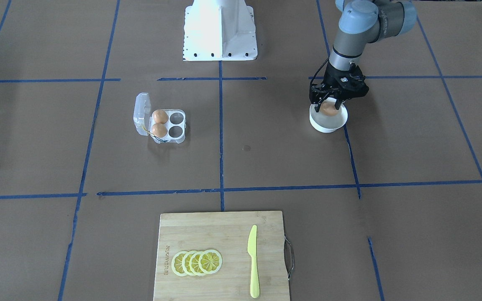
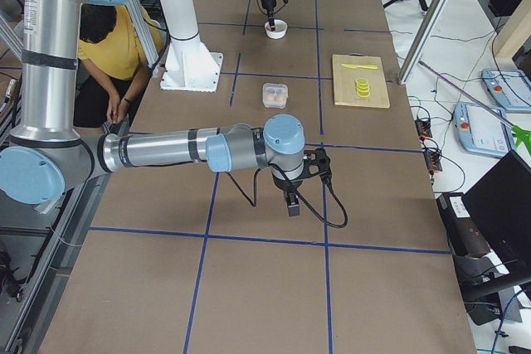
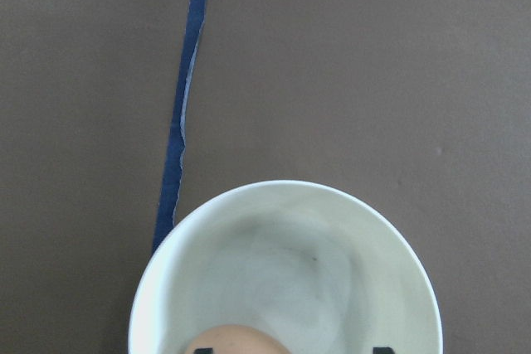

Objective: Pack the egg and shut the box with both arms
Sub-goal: 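Lower the left gripper into the bowl and close on the egg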

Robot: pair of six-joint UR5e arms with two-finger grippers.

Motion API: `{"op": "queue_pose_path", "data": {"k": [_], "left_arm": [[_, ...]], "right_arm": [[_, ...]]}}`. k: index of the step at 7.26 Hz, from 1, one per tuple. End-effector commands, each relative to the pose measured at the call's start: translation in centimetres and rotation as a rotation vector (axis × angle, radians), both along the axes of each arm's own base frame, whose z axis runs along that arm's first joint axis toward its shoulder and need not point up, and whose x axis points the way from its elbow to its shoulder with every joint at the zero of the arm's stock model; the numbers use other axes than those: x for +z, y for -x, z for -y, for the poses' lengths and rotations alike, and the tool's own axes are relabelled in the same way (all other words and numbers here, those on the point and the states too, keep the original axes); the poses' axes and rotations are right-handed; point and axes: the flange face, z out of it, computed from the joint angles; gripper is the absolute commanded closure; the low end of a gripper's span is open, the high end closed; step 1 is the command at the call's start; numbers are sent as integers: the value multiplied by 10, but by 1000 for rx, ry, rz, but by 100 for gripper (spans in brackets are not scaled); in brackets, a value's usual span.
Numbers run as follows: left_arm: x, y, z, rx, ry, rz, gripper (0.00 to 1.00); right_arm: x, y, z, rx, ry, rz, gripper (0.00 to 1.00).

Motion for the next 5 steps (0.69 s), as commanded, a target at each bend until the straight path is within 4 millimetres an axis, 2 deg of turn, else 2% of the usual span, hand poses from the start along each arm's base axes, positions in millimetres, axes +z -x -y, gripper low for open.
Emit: {"op": "queue_pose_path", "data": {"k": [1, 5], "left_arm": [[2, -2, -2, 5, 2, 5, 29], [10, -10, -4, 21, 4, 21, 24]], "right_arm": [[0, 0, 0, 0, 0, 0, 0], [1, 0, 0, 0, 1, 0, 0]]}}
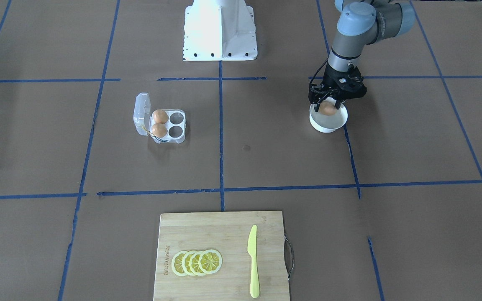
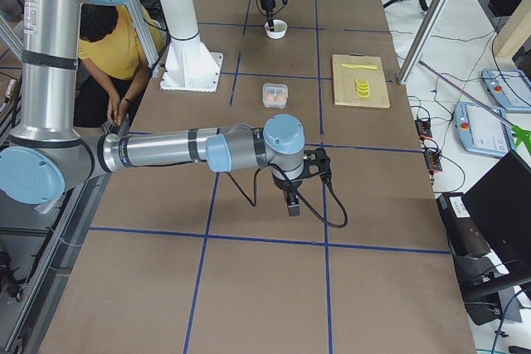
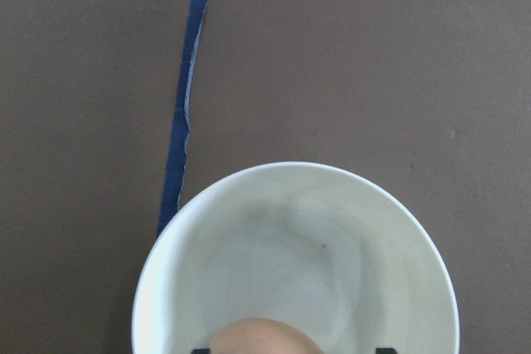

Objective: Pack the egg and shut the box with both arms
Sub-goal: 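Lower the left gripper into the bowl and close on the egg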

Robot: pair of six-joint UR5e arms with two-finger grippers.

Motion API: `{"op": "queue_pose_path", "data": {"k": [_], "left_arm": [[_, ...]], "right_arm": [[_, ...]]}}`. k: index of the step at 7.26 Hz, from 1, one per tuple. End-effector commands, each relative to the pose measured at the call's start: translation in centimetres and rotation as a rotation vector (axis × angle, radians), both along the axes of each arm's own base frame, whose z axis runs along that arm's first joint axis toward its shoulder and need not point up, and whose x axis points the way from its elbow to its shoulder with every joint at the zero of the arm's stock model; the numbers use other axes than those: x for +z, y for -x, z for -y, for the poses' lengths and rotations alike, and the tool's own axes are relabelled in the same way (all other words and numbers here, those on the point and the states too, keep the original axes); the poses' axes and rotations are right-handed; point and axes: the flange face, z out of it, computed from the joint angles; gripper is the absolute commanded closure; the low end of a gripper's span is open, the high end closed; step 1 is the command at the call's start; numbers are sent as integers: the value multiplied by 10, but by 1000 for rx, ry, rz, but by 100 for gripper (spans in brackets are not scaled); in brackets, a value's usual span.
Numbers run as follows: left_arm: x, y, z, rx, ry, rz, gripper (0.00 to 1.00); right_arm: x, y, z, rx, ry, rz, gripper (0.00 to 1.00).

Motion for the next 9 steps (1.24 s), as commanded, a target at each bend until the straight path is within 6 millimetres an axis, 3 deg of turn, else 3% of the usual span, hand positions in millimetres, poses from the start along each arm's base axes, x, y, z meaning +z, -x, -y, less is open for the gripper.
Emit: {"op": "queue_pose_path", "data": {"k": [1, 6, 7, 9], "left_arm": [[4, -4, -1, 8, 1, 8, 24], [9, -11, -3, 16, 5, 16, 25], [8, -11, -3, 16, 5, 15, 30], [7, -11, -2, 16, 4, 14, 58]], "right_arm": [[0, 0, 0, 0, 1, 0, 0], [1, 0, 1, 0, 1, 0, 0], [1, 0, 1, 0, 1, -2, 0], [1, 0, 1, 0, 1, 0, 0]]}}
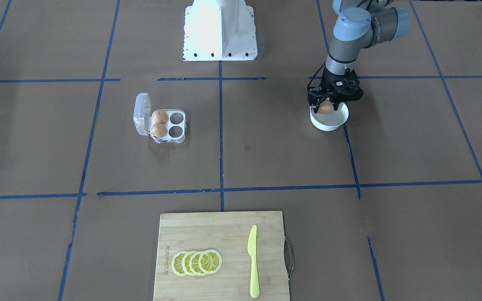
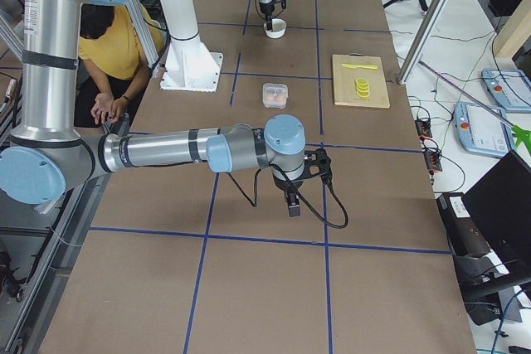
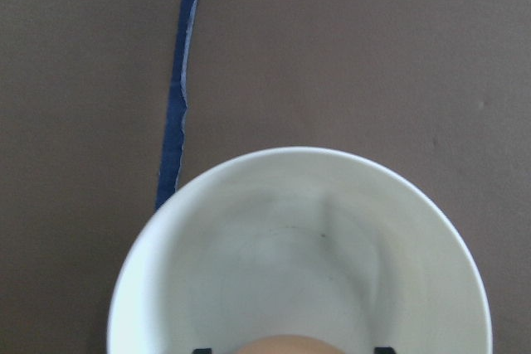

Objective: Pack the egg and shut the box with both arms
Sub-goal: 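Lower the left gripper into the bowl and close on the egg, then lift the egg with the left gripper and carry it to the carton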

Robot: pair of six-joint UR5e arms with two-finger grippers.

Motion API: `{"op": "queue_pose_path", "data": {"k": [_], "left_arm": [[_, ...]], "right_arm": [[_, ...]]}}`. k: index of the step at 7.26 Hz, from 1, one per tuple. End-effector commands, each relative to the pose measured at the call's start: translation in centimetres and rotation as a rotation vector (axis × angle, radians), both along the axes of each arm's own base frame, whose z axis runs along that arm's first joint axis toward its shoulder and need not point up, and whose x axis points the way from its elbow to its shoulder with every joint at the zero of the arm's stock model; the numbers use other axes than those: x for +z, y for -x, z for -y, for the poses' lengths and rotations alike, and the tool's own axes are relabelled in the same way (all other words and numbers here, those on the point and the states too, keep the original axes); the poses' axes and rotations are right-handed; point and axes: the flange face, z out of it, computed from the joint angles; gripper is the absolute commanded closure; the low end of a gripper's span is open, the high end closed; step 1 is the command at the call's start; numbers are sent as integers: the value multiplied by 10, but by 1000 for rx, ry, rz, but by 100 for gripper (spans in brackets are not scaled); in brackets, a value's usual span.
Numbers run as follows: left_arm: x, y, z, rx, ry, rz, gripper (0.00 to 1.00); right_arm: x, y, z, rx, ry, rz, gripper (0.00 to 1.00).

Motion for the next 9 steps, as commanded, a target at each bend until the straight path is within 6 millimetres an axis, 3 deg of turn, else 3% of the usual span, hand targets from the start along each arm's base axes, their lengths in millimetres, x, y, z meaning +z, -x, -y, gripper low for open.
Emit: {"op": "queue_pose_path", "data": {"k": [1, 3, 5, 6, 8, 9], "left_arm": [[-1, 0, 0, 1, -1, -1, 80], [-15, 16, 11, 25, -67, -15, 80], [-33, 54, 43, 12, -157, -25, 80], [-53, 55, 47, 10, -185, -65, 80], [-128, 30, 58, 2, -254, -200, 80], [-151, 24, 60, -30, -278, -311, 80]], "right_arm": [[0, 0, 0, 0, 0, 0, 0], [0, 0, 0, 0, 0, 0, 0], [0, 0, 0, 0, 0, 0, 0], [0, 0, 0, 0, 0, 0, 0], [0, 0, 0, 0, 0, 0, 0], [0, 0, 0, 0, 0, 0, 0]]}}
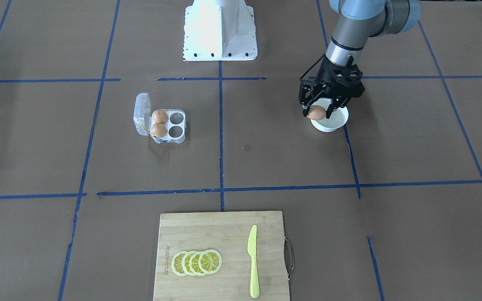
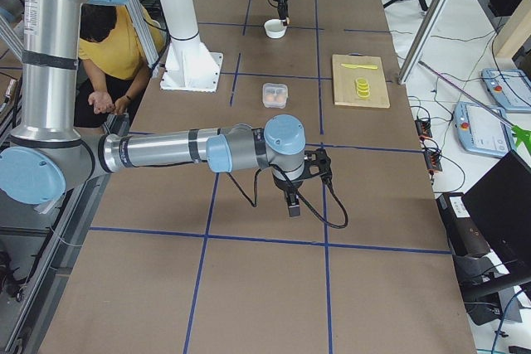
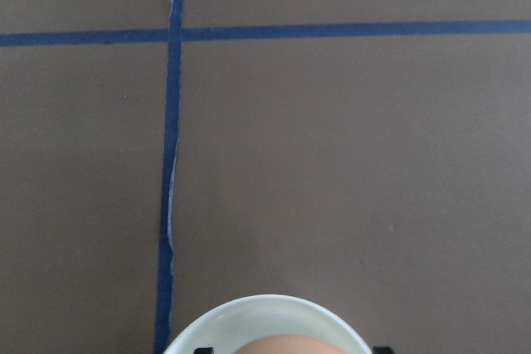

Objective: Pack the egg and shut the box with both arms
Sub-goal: 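Lift the egg with the left gripper and carry it to the carton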

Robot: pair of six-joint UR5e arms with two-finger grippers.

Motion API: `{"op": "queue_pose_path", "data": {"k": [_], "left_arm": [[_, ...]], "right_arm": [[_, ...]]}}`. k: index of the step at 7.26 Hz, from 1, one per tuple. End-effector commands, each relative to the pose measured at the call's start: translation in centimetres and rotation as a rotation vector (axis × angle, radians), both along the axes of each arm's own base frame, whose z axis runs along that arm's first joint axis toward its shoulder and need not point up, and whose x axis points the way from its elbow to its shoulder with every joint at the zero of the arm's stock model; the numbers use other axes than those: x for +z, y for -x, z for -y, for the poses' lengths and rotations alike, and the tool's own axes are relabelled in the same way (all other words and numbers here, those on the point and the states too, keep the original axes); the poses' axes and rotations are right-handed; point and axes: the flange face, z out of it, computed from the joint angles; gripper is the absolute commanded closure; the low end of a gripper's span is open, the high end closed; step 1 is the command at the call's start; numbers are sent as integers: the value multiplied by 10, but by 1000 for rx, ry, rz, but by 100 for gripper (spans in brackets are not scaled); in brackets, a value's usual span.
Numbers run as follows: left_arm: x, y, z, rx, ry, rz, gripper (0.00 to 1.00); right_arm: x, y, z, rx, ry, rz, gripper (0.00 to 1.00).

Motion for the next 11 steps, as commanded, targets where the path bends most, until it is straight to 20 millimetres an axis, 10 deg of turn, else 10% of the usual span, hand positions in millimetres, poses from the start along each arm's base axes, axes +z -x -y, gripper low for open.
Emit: {"op": "queue_pose_path", "data": {"k": [1, 5, 11], "left_arm": [[-43, -16, 6, -18, -80, -238, 80], [-73, -117, -49, 142, -125, -723, 79], [-141, -253, -56, -19, -24, -755, 76]], "right_arm": [[0, 0, 0, 0, 0, 0, 0], [1, 0, -1, 0, 2, 0, 0], [1, 0, -1, 0, 2, -2, 0]]}}
